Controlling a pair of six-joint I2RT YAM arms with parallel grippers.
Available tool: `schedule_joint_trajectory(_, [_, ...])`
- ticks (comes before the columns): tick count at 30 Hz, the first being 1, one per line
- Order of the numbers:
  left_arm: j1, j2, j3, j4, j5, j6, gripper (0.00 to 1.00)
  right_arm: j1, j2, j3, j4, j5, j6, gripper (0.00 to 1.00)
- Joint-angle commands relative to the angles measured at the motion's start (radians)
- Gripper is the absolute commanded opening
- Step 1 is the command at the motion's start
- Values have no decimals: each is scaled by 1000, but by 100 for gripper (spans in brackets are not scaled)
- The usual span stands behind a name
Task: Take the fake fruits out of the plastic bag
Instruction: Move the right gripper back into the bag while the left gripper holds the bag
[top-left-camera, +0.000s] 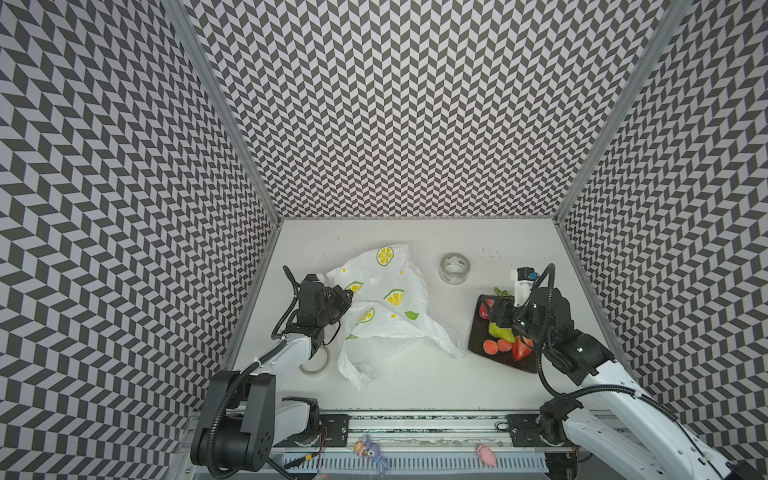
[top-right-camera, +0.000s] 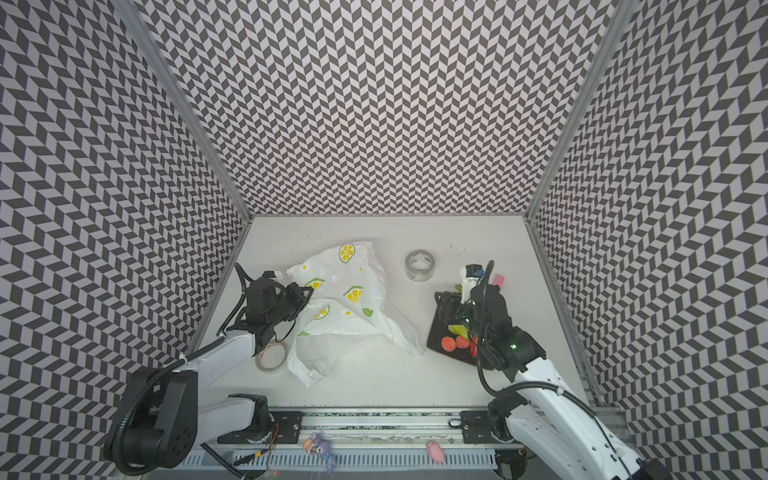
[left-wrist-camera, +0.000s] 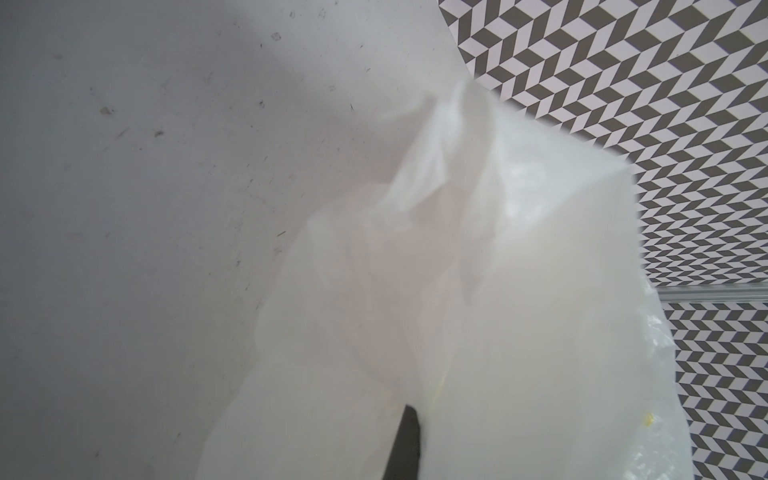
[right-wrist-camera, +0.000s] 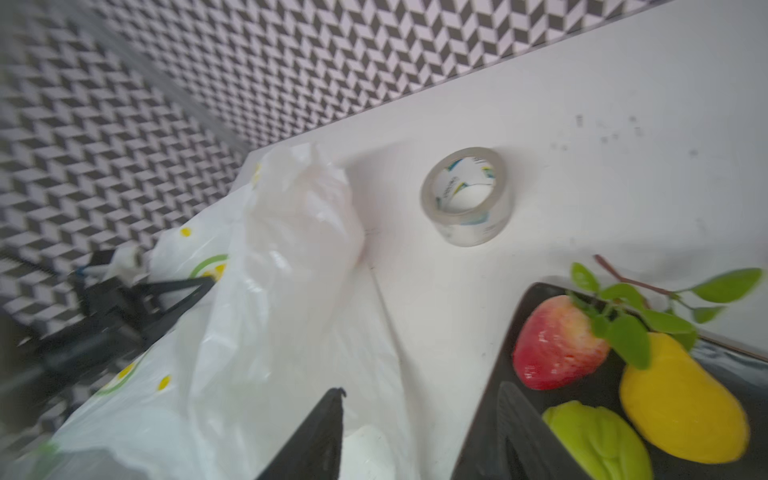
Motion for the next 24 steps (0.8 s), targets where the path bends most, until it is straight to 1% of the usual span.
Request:
schedule_joint_trajectory(1, [-3, -15, 30, -6, -17, -7, 0, 197, 17, 43, -25, -147, -5, 54])
schedule_joint_trajectory(4, [-3, -17, 30, -10, -17, -5, 0, 450, 75, 51, 40, -94, 34, 51])
schedule_joint_trajectory(6, [-3, -20, 32, -17, -16, -2, 0, 609, 144, 45, 93, -14, 35, 49])
schedule_joint_trajectory(8, [-4, -20, 36, -27, -16, 2, 0, 715, 230, 52, 120, 68, 27, 47])
schedule_joint_trajectory(9, [-3, -22, 39, -32, -15, 4, 0, 744, 279, 62, 132, 85, 22, 47])
schedule_joint_trajectory(10, [-3, -24, 39, -34, -15, 3, 0, 753, 318, 69, 148, 85, 30, 46])
schedule_joint_trajectory(13, [-4, -35, 39, -42, -12, 2, 0, 754, 399, 51, 284, 4, 100, 42])
schedule_joint_trajectory(15, [-2, -51, 37, -52, -15, 3, 0, 753, 433, 14, 415, -55, 198, 38])
schedule_joint_trajectory(17, [-2, -63, 34, -61, -17, 4, 0, 751, 472, -8, 505, -80, 279, 35])
schedule_joint_trajectory(18, [-3, -69, 35, -65, -17, 5, 0, 750, 490, -10, 519, -72, 314, 34])
schedule_joint_trajectory(21, [-2, -81, 30, -72, -18, 7, 0, 742, 527, -26, 570, 11, 381, 32])
schedule_joint_trajectory(23, [-4, -88, 25, -74, -13, 11, 0, 738, 552, -28, 597, 83, 371, 31])
schedule_joint_trajectory(24, [-4, -92, 21, -74, -6, 16, 0, 736, 569, -19, 599, 115, 339, 31])
